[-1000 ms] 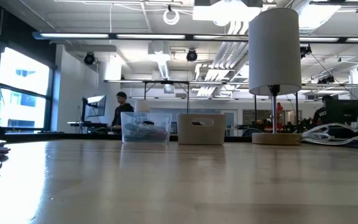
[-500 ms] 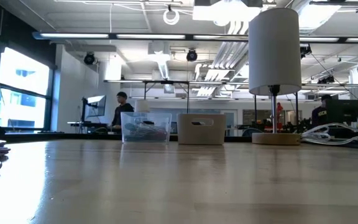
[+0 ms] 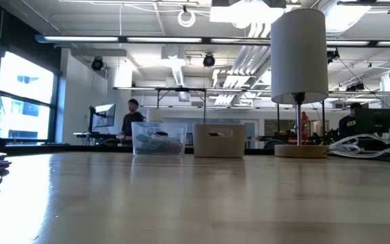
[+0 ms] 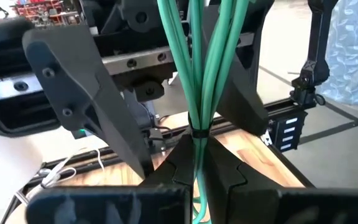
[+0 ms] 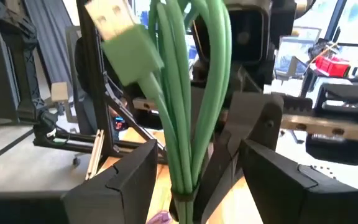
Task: Pick & Place USB Port
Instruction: Put the green charger cable into the gray bin
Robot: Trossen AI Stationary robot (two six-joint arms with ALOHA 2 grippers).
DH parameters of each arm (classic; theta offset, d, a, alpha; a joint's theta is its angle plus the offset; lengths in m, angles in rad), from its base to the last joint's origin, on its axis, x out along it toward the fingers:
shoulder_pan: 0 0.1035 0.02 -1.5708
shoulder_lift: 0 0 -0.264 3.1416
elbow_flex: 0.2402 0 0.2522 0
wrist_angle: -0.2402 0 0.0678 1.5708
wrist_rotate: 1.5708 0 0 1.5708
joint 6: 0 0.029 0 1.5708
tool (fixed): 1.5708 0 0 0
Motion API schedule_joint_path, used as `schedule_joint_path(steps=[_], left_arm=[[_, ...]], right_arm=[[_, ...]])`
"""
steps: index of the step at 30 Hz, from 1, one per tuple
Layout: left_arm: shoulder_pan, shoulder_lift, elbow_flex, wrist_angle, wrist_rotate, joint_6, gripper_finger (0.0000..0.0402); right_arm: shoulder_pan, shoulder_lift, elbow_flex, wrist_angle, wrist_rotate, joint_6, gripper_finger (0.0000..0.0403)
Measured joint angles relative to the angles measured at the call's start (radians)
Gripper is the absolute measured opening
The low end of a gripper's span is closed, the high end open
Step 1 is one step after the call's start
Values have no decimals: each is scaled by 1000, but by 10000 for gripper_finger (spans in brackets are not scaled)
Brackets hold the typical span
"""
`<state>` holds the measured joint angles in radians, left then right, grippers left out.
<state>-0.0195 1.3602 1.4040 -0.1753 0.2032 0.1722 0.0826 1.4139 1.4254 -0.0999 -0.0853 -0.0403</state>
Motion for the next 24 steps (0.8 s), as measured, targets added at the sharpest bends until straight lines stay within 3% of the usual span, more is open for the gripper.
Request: schedule_joint_path(steps=[17,21,24], left_arm=[[0,0,0,-7,4,4,8],[0,0,0,-8,7,5,8],[0,0,0,-7,12,6,8]], right_arm=[[19,0,0,54,9,-78,215],[19,0,0,55,25,-124,180],[19,-1,0,53,62,-155,129]])
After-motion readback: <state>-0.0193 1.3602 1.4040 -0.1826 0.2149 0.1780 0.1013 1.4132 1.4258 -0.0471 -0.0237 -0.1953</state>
